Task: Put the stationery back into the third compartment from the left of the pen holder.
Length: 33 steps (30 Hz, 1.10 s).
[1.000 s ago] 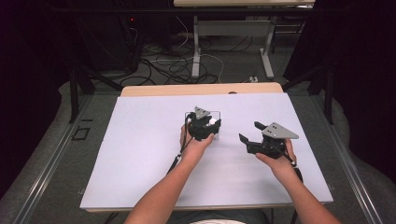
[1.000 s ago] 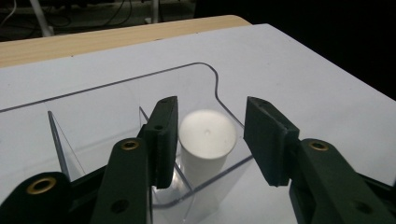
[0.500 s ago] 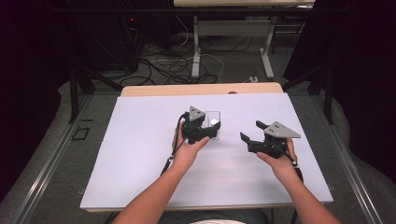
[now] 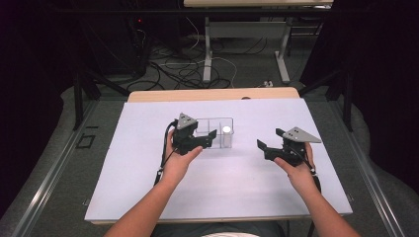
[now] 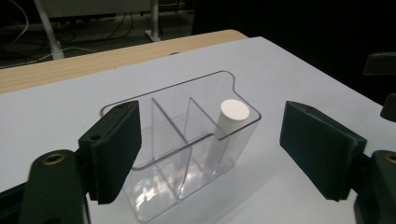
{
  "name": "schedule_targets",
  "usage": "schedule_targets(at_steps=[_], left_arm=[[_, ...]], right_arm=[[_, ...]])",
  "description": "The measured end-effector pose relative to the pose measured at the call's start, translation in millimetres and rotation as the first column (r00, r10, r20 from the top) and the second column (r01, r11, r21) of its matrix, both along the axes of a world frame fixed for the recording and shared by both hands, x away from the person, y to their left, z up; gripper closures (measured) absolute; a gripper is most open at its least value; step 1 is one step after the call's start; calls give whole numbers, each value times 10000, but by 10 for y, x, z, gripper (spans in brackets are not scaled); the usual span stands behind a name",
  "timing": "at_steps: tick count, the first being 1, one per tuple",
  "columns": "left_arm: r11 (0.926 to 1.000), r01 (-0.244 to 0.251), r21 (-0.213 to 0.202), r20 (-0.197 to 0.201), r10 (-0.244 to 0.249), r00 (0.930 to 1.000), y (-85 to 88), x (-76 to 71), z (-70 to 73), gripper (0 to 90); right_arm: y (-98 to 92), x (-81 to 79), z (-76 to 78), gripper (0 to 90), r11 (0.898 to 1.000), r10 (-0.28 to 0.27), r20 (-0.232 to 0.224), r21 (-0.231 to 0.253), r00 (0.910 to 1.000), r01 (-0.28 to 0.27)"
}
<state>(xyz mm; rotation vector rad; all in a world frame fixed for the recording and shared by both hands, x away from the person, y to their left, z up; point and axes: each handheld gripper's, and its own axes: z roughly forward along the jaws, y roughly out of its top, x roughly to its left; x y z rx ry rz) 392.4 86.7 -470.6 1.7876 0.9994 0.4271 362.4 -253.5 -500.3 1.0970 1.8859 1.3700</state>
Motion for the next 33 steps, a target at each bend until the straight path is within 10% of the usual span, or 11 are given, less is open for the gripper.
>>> schedule_targets(at_steps=[20, 33], left_arm=[[9981, -550, 259, -306, 558, 9980, 662, -210, -168, 4], [9839, -1786, 6, -454, 1784, 9829, 1066, -256, -282, 3]], right_arm=[[-52, 35, -87, 32, 9998, -222, -614, -24, 9979, 221], [-113, 58, -156, 0, 9986, -509, -804, -182, 9955, 496]])
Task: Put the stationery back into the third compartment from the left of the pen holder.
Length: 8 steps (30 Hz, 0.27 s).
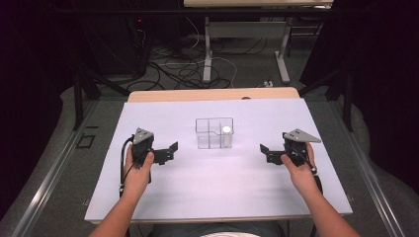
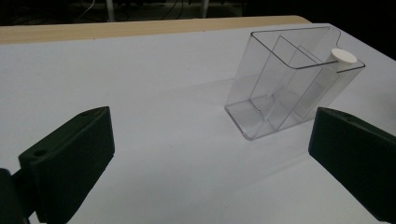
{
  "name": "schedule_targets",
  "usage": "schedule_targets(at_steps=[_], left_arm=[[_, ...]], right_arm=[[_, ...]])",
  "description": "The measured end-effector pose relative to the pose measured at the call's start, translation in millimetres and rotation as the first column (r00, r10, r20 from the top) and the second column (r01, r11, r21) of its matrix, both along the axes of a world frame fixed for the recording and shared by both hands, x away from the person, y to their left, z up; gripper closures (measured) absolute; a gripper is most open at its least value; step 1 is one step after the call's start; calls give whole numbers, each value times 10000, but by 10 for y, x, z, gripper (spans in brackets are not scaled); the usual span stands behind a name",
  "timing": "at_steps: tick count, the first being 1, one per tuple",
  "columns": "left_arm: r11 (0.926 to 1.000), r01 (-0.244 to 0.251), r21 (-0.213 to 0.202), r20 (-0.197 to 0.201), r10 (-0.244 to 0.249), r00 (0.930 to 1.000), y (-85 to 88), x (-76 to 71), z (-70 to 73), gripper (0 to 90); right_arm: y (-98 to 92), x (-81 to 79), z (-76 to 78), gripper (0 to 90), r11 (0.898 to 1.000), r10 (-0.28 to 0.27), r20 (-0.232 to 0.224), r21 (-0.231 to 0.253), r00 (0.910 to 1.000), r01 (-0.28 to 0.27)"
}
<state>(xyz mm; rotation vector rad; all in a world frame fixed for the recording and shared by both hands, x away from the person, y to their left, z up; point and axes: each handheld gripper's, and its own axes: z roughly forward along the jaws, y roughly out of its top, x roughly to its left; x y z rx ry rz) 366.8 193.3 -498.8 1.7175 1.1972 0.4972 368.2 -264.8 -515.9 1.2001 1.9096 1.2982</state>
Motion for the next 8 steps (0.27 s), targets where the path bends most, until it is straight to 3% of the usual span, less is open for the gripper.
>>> schedule_targets(at_steps=[8], left_arm=[[9995, -308, -47, -29, 308, 9995, 109, 9, -14, 3]], right_arm=[[-48, 26, -36, 0, 9997, -258, -325, -21, 9991, 258]])
